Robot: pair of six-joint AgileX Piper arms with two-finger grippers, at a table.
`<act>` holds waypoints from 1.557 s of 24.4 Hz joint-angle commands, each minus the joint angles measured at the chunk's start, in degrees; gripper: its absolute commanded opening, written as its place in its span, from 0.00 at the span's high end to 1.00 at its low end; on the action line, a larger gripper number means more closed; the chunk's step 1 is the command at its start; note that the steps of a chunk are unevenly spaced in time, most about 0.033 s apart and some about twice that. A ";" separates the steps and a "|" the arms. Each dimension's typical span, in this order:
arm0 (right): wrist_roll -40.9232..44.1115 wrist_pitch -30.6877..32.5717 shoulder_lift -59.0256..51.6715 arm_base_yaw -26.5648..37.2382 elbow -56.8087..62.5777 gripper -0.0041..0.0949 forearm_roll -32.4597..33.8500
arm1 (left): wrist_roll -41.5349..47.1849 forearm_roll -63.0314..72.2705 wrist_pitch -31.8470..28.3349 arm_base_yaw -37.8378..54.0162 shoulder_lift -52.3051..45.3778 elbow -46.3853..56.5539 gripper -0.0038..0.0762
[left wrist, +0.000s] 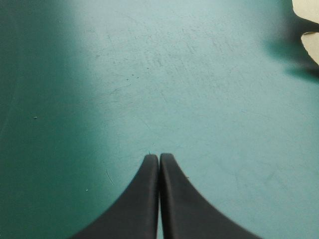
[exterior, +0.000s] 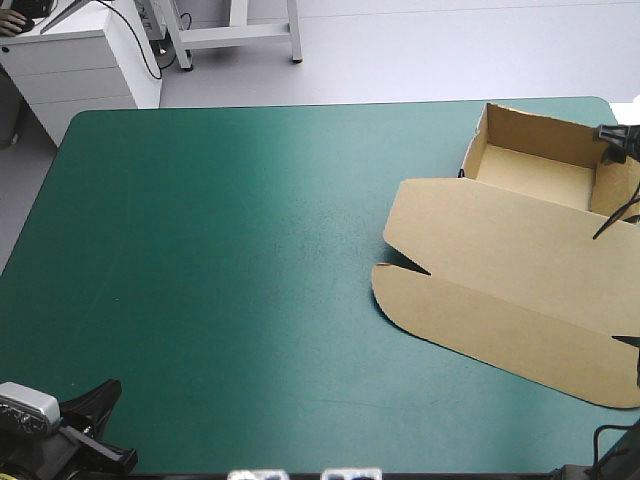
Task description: Fold the box
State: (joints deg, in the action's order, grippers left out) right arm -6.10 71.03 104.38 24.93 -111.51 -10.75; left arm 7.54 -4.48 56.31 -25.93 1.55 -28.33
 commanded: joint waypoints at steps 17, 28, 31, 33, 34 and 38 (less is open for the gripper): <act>-14.15 -17.26 -48.21 -33.52 41.10 0.97 -3.98 | 0.80 0.01 -4.18 -0.09 0.90 -1.23 0.96; -10.29 -28.29 -81.87 -33.52 75.74 0.98 -3.09 | 0.80 0.01 -4.18 -0.09 0.90 -1.23 0.96; -7.00 -28.52 -87.77 -33.52 79.60 0.98 -1.40 | 0.80 0.01 -4.18 -0.09 0.90 -1.23 0.96; -4.90 -28.66 -91.26 -33.52 81.73 0.98 0.18 | 0.80 0.01 -4.11 -0.09 0.90 -1.23 0.96; -3.73 -28.66 -93.04 -33.52 82.59 0.98 1.05 | 0.80 0.01 -4.11 -0.09 0.90 -1.23 0.96; -0.45 -27.49 -99.01 -33.52 85.07 0.98 2.91 | 0.80 0.01 -4.11 -0.09 0.90 -1.23 0.96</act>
State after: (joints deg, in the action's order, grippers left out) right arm -8.08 46.82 6.78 -8.48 -26.14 -8.43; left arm 7.94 -4.48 56.31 -25.93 1.55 -28.33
